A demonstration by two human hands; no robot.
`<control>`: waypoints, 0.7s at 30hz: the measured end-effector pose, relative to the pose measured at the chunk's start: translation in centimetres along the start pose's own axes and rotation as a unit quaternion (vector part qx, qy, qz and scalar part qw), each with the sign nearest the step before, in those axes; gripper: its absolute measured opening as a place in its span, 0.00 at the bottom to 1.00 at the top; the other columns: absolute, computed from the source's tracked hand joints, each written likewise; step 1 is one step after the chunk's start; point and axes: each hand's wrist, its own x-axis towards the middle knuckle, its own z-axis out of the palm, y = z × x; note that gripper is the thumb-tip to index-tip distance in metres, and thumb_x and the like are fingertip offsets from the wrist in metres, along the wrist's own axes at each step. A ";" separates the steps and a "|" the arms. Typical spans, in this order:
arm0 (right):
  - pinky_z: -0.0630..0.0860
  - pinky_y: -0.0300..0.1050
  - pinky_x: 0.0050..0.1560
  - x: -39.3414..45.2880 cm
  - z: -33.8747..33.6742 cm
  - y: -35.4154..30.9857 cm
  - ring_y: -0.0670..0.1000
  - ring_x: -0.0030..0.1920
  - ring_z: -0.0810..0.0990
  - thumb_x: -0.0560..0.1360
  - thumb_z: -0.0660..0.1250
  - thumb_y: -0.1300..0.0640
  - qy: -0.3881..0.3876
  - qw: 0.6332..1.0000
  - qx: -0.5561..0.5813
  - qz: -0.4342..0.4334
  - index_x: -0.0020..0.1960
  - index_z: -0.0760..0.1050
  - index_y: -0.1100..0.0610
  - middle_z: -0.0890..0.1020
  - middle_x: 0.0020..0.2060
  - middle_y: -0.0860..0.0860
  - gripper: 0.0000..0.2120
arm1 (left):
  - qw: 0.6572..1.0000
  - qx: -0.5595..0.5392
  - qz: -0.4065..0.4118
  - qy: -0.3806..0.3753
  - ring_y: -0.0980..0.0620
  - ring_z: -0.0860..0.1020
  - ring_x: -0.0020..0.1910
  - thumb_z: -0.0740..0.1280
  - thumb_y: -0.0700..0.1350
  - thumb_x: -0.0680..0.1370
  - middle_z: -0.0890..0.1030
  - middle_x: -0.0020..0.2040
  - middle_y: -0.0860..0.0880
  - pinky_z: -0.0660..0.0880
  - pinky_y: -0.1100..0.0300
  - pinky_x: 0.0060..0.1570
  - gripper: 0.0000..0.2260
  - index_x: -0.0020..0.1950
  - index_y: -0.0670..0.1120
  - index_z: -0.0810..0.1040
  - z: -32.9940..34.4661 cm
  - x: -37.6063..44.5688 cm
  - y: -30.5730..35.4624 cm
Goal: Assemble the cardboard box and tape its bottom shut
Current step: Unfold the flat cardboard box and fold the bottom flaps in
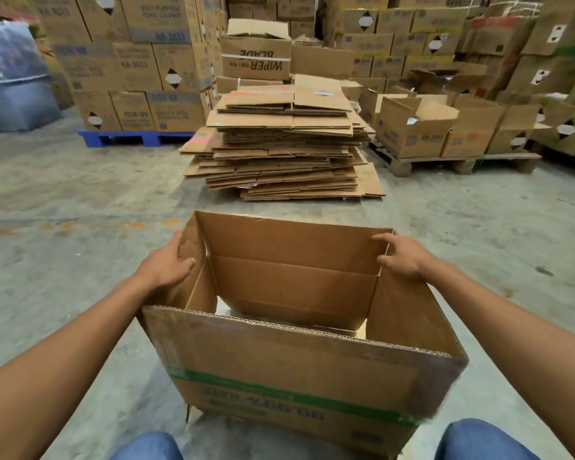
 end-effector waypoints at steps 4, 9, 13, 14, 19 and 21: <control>0.68 0.50 0.67 2.0 0.2 -0.6 0.60 0.71 0.69 0.79 0.63 0.56 -0.023 0.998 -0.001 0.056 0.80 0.52 0.47 0.71 0.72 0.58 0.33 | 1.000 -0.020 0.001 -0.012 0.37 0.71 0.69 0.64 0.58 0.78 0.72 0.72 0.42 0.69 0.49 0.65 0.36 0.80 0.52 0.49 0.3 -1.1 0.0; 0.61 0.52 0.73 3.3 0.3 -1.8 0.59 0.76 0.60 0.80 0.61 0.52 -0.032 0.996 -0.032 0.079 0.80 0.49 0.50 0.57 0.79 0.55 0.33 | 0.996 -0.075 0.012 -0.037 0.41 0.67 0.73 0.62 0.63 0.77 0.64 0.78 0.46 0.65 0.48 0.71 0.39 0.81 0.53 0.48 0.5 -2.5 0.4; 0.63 0.57 0.73 3.2 2.8 -3.6 0.60 0.76 0.60 0.81 0.58 0.48 -0.025 0.993 -0.056 0.098 0.80 0.49 0.47 0.54 0.80 0.53 0.31 | 0.999 0.019 0.022 -0.028 0.37 0.70 0.69 0.61 0.63 0.76 0.68 0.74 0.37 0.69 0.46 0.66 0.41 0.80 0.48 0.44 1.4 -3.6 0.9; 0.63 0.58 0.72 3.2 3.5 -4.0 0.61 0.76 0.61 0.81 0.57 0.47 -0.019 0.993 -0.061 0.103 0.80 0.49 0.46 0.55 0.79 0.55 0.31 | 0.998 0.060 0.013 -0.023 0.35 0.71 0.68 0.60 0.63 0.76 0.68 0.73 0.36 0.70 0.45 0.65 0.41 0.80 0.48 0.43 1.8 -4.0 1.5; 0.55 0.65 0.74 2.6 7.5 -5.8 0.64 0.77 0.56 0.77 0.49 0.33 -0.087 0.992 -0.042 0.084 0.79 0.47 0.41 0.57 0.79 0.57 0.33 | 0.988 0.079 0.128 -0.033 0.40 0.65 0.74 0.61 0.61 0.77 0.60 0.78 0.42 0.66 0.46 0.69 0.41 0.80 0.51 0.39 4.6 -5.8 5.6; 0.55 0.61 0.75 1.5 8.4 -5.6 0.63 0.77 0.57 0.78 0.47 0.33 -0.095 0.992 -0.042 0.068 0.80 0.46 0.43 0.58 0.78 0.56 0.34 | 0.977 0.055 0.177 -0.105 0.45 0.60 0.77 0.62 0.61 0.76 0.56 0.80 0.45 0.60 0.52 0.74 0.42 0.80 0.47 0.41 5.2 -5.8 6.3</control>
